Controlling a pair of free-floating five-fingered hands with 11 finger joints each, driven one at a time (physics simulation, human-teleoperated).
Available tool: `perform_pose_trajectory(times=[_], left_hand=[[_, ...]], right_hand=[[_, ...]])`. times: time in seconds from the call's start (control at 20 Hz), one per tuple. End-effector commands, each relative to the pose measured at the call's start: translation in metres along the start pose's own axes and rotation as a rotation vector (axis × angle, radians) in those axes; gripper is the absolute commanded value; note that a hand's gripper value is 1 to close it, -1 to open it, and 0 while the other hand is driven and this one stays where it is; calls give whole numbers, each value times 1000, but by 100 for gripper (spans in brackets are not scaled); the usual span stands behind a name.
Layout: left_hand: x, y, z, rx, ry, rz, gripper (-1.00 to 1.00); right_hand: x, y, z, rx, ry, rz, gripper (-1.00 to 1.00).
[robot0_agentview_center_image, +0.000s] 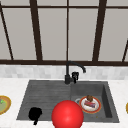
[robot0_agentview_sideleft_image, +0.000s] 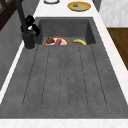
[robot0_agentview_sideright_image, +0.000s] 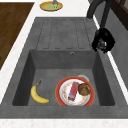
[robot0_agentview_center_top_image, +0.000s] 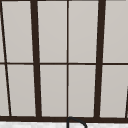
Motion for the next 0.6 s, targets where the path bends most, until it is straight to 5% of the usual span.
perform_pose_trajectory(times=[0.0,0.55], left_hand=[[0,0,0,0,0,0,0],[0,0,0,0,0,0,0]], right_hand=[[-25,24,-19,-12,-6,-52,100],[-14,16,-14,-33,-52,-115,100]])
